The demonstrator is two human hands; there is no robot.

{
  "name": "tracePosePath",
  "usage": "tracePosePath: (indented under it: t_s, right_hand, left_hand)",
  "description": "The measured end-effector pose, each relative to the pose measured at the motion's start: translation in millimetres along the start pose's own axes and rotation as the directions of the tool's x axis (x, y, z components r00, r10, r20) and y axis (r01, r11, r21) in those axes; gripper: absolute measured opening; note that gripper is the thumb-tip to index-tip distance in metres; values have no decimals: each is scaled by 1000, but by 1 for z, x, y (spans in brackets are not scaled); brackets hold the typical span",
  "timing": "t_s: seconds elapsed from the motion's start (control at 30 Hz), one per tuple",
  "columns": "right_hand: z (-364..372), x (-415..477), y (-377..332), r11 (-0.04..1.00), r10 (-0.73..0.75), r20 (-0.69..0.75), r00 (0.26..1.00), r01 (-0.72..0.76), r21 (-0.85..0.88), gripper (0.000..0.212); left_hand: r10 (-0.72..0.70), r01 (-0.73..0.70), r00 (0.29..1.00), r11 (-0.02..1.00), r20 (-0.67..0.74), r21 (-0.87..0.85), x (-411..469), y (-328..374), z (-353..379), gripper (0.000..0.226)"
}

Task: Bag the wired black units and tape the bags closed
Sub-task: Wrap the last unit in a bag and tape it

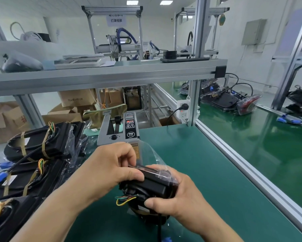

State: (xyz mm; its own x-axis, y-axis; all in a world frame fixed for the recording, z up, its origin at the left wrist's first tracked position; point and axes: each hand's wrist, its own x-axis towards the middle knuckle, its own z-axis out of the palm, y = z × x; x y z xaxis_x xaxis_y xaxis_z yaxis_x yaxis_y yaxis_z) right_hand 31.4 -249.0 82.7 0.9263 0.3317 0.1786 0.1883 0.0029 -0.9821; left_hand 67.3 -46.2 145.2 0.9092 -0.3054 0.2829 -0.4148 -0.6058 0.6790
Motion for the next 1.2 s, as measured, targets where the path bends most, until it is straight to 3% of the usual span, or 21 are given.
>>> tracePosePath:
  t_s: [0.27,0.37,0.47,0.53,0.6,0.67,0.77,0.83,0.93,1.03,1.2]
  right_hand:
    - [-6,5,9,999,-39,-42,998,40,7,55]
    - [-10,4,15,999,-50,-29,998,50,9,58]
    - [-18,2,25,997,-60,-44,997,62,39,64]
    - [-22,2,34,987,-50,-63,997,60,152,65]
    - [-23,5,46,960,-43,-65,997,59,274,67]
    - [-22,9,56,926,-42,-41,998,54,373,74]
    - [-24,12,62,894,-39,32,999,20,448,86]
    - [-33,12,58,928,-25,94,995,-12,372,86]
    - [-51,12,50,989,-20,4,1000,19,150,92]
    - [-59,16,40,996,-91,-171,981,88,-26,95]
    - [-51,27,34,988,-87,-8,996,85,-133,102]
  left_hand:
    - [104,-114,976,993,-193,-41,-9,-11,13,27]
    - [44,-76,972,988,-233,-132,-13,-18,18,25]
    - [-120,-23,941,909,-316,-415,-23,-33,23,42]
    - [-184,51,958,863,-219,-503,-31,-45,26,62]
    - [-151,153,988,897,38,-414,-35,-53,33,84]
    - [-116,188,970,915,213,-358,-34,-53,37,75]
    - [-86,174,972,889,219,-424,-26,-49,34,50]
    - [-104,185,973,887,207,-424,-22,-45,27,47]
    - [-90,152,975,939,205,-310,-16,-36,8,52]
    - [-105,113,968,993,226,-22,-8,-26,-5,53]
    - [-88,-54,930,928,356,370,9,-15,4,46]
